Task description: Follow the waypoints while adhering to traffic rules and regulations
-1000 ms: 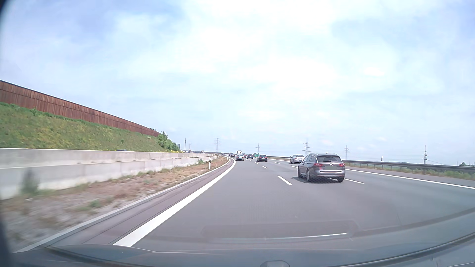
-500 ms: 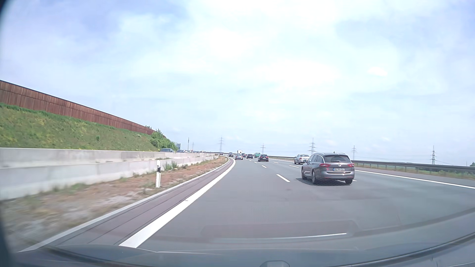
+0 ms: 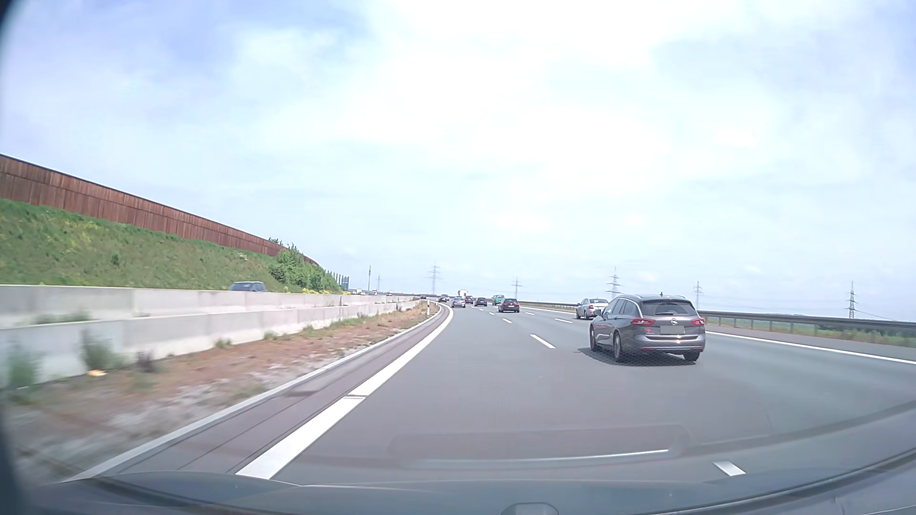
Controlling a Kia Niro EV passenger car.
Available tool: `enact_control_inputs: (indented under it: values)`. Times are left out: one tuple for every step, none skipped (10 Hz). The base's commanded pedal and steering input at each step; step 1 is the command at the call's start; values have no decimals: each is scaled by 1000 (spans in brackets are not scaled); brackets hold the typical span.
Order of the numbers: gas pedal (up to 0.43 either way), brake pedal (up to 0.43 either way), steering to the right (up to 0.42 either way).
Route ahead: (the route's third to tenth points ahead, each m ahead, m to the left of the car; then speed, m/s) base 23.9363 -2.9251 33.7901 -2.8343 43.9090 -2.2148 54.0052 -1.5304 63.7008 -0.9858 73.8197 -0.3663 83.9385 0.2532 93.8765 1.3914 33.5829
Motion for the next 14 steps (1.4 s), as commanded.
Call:
enact_control_inputs:
  values:
    - [449,0,-6]
    - [449,0,-6]
    - [449,0,-6]
    - [449,0,-7]
    - [449,0,-6]
    - [449,0,-6]
    - [449,0,-6]
    - [449,0,-7]
    - [449,0,-8]
    - [449,0,-10]
    - [449,0,-10]
    - [449,0,-12]
    - [449,0,-14]
    - [449,0,-14]
